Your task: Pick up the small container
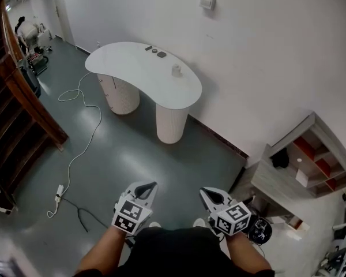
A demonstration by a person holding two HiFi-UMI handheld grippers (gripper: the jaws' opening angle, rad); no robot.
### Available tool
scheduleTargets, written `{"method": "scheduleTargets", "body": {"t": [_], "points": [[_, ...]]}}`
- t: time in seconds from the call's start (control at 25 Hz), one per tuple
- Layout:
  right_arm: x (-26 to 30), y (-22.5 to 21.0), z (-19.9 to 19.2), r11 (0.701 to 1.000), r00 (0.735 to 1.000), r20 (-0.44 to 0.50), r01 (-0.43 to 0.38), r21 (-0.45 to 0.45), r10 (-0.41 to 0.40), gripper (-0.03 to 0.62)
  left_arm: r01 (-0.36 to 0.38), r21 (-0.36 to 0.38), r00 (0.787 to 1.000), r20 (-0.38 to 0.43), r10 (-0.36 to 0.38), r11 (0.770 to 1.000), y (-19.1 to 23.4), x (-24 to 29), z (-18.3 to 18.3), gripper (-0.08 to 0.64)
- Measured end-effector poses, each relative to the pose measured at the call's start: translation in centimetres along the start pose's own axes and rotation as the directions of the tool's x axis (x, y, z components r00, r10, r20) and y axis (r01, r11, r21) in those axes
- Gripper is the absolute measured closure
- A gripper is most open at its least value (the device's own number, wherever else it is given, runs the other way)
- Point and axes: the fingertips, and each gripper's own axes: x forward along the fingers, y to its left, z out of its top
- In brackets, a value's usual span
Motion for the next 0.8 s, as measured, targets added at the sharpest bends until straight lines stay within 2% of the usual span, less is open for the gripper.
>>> {"method": "scheduleTargets", "body": {"t": [0.24, 0.44, 0.8], "points": [[1.7, 2.5, -0.9, 0.999, 1.000, -0.006, 0.025, 0.021, -0.024, 0.597, 0.018, 0.005, 1.000, -0.016, -0.018, 1.000, 2.0, -1.9, -2.3, 0.543], [3.2, 3.5, -1.0, 1.000, 0.999, -0.038, 0.021, 0.019, -0.020, 0.597, 0.017, -0.033, 1.000, -0.014, -0.018, 0.999, 3.8, -2.0, -3.3, 0.543], [7.1, -0.3, 0.5, 0.999, 0.999, -0.035, 0.017, 0.047, -0.015, 0.597, 0.031, -0.036, 0.999, -0.020, -0.032, 0.999, 6.4, 1.6, -2.1, 0.543]]}}
